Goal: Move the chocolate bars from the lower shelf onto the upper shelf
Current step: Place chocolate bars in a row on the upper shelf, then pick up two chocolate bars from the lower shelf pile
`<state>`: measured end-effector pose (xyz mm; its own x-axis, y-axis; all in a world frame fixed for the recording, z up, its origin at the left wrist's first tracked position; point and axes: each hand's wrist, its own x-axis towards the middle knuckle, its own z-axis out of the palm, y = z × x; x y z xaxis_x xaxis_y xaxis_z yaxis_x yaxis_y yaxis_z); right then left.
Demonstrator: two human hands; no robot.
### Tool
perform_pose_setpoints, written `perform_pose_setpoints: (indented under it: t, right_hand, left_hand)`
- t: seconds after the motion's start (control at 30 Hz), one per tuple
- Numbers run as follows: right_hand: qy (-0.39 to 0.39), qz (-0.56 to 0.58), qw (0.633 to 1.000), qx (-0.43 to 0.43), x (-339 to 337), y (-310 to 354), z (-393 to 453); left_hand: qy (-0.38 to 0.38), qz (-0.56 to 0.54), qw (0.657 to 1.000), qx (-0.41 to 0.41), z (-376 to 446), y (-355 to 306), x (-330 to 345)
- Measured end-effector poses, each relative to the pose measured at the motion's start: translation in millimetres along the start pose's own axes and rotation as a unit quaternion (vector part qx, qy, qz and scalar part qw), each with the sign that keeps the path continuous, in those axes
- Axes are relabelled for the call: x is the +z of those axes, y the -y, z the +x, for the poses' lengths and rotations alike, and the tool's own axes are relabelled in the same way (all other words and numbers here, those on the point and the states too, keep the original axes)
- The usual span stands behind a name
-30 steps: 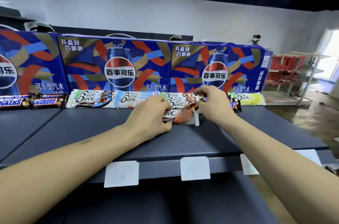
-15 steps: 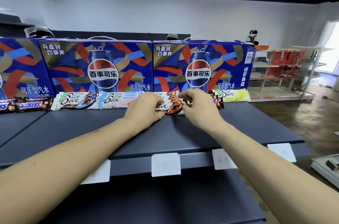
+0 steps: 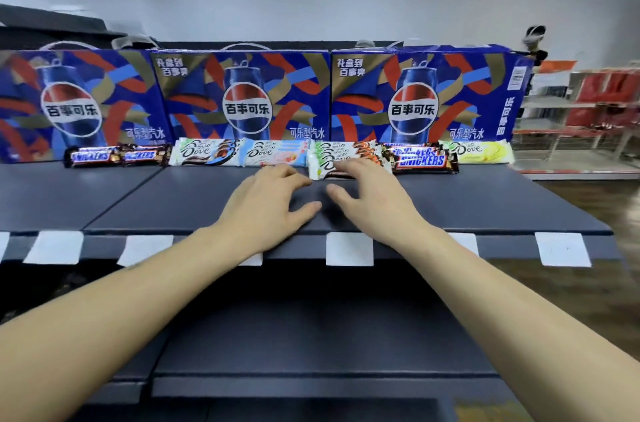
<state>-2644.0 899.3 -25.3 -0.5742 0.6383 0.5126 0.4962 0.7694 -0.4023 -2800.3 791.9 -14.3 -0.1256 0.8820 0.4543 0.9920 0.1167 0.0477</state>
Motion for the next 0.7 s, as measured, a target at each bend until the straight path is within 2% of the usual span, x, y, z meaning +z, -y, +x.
perform_pose_setpoints:
  t: [0.13,0.23,0.43,0.7]
  right_hand:
    - [0.001,-0.113,0.993,-0.037,4,29,-33]
    - [-0.001,-0.160,0.986,-0.052,16,53,-60]
    - [-0.029,-0.159,0.985,-0.059,56,117,-106]
    - [0.038,-0.122,0.989,-0.073,128,216,-161]
  left_hand:
    - [-0.028,0.095,0.995,0.019,-39,19,-16]
    - [-0.039,0.153,0.988,-0.001,-73,35,-28]
    - [-0.037,0.147,0.988,-0.015,-152,71,-43]
    - [-0.014,0.134,0.990,-0.051,-275,134,-41]
